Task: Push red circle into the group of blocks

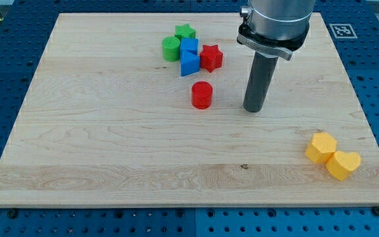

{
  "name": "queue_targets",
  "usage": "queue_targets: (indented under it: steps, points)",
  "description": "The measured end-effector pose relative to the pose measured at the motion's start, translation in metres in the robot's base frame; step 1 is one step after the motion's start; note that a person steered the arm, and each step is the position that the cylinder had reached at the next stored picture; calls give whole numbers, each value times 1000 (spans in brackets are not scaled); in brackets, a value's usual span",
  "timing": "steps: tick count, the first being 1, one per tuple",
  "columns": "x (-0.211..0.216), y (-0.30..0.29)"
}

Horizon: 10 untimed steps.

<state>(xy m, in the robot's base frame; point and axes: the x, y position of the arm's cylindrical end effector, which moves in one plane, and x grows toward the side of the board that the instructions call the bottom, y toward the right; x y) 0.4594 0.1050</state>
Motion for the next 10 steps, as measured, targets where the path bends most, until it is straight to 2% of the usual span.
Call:
queue_targets:
  steps: [4, 7, 8, 10]
  points:
    - [1, 2]
    - [21, 2]
    - [13, -25]
    - [13, -26]
